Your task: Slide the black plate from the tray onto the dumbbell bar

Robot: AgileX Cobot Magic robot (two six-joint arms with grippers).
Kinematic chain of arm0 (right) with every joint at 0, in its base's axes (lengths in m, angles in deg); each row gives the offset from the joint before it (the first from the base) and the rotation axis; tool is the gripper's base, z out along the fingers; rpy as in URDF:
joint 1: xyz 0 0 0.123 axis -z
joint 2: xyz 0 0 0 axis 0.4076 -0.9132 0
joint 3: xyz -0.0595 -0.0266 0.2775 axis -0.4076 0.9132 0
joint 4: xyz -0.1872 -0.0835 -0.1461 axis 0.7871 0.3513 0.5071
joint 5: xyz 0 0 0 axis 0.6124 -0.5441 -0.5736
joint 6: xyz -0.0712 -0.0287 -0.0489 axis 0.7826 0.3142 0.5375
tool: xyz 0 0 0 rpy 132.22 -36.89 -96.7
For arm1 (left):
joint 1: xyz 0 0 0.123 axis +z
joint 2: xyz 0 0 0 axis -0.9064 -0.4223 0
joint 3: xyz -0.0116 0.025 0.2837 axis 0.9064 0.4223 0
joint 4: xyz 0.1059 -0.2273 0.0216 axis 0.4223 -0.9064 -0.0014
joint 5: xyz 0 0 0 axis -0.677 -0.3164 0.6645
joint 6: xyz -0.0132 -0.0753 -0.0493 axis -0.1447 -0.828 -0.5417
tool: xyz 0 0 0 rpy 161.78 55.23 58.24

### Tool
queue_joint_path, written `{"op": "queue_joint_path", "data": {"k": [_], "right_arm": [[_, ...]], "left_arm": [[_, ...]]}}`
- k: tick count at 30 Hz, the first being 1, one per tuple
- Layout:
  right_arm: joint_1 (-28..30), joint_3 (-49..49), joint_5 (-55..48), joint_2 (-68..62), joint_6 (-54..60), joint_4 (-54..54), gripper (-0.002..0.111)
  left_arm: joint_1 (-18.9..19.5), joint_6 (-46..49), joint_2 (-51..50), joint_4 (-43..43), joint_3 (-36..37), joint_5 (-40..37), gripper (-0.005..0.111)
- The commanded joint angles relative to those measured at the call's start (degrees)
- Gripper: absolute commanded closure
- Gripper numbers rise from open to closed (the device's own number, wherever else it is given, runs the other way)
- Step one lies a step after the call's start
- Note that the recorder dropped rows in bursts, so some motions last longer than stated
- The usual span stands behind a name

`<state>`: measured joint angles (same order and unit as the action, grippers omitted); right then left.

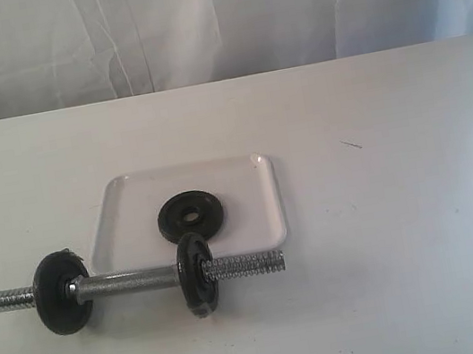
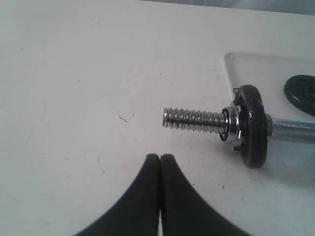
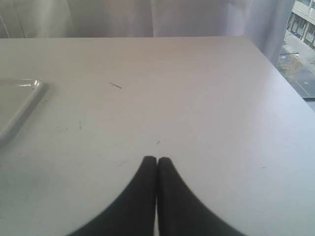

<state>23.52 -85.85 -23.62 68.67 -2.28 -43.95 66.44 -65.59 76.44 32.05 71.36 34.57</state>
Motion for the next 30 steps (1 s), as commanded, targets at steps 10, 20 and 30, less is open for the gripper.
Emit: {"op": "queue_joint_path", "data": {"k": [10,20,30], "right_arm": [[-0.08,0.32,0.76,0.33,0.52,0.30,0.108],[-0.08,0.32,0.76,0.33,0.52,0.30,0.108],[-0.07,0.32,0.76,0.33,-0.63,0.30,0.108]], "left_arm": [[0.21,-2.41,0.23,-0.16,0.23,7.66,0.107],[0.21,-21.82,0.23,-0.40,0.23,21.06,0.107],[0.10,-0.76,-9.31,-5.64,-15.69,-2.90,0.107]]}}
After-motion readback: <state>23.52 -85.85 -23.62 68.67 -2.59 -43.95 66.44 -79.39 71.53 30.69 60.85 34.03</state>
